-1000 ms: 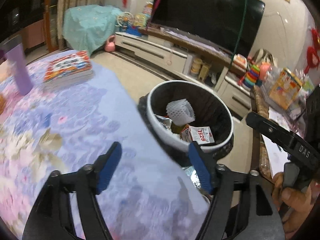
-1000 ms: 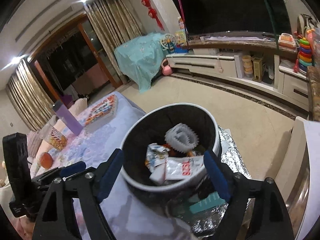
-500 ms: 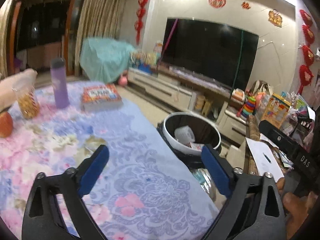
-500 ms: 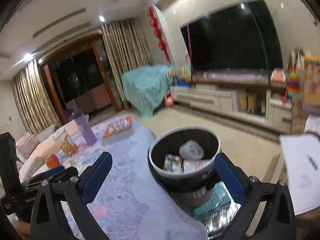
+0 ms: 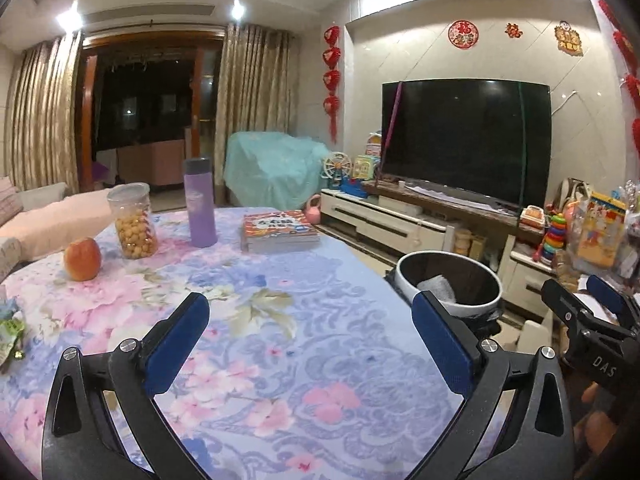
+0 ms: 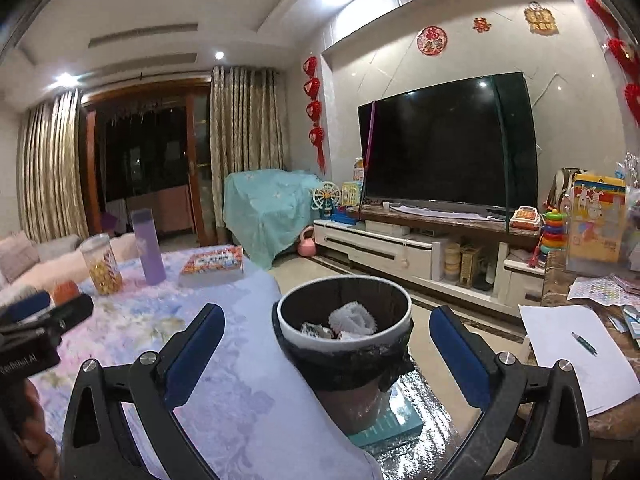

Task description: Collect trash

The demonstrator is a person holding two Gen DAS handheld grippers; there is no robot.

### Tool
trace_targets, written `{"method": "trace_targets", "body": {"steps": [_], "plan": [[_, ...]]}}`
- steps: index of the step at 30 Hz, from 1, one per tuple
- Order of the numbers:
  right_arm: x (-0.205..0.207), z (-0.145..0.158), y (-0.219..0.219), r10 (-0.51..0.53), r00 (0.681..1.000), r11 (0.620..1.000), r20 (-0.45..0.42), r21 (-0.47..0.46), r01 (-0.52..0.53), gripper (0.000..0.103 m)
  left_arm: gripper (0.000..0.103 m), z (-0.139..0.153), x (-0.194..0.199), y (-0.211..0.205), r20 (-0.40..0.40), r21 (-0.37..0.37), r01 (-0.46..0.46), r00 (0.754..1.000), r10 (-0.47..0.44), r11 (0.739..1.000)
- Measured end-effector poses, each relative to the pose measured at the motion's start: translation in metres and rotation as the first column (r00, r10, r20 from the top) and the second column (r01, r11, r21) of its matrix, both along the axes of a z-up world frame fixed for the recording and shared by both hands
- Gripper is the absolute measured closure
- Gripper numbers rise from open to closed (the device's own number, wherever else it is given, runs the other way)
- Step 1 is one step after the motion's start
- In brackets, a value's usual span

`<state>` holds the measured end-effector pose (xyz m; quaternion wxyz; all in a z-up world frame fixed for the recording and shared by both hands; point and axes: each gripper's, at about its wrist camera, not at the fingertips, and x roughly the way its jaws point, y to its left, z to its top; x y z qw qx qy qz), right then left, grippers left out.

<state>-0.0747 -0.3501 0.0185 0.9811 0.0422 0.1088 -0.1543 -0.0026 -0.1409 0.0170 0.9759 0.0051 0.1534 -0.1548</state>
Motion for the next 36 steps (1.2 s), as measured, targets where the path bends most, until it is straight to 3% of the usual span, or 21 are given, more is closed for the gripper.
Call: {"method": "trace_targets", "body": {"steps": [10, 36], "plan": [[-0.007, -0.005, 0.005, 0.011, 1.0, 1.0, -0.006, 0.012, -0.011, 0.0, 0.0, -0.006, -0.006, 0.0, -0.006, 0.043, -0.007, 1.0, 0.007, 0.999], [-0.011, -0.006, 0.012, 0.022, 1.0, 1.0, 0.011, 0.012, -0.022, 0.0, 0.0, -0.004, -0.013, 0.0, 0.023, 0.039, -0.03, 0.999, 0.029, 0.999]]}}
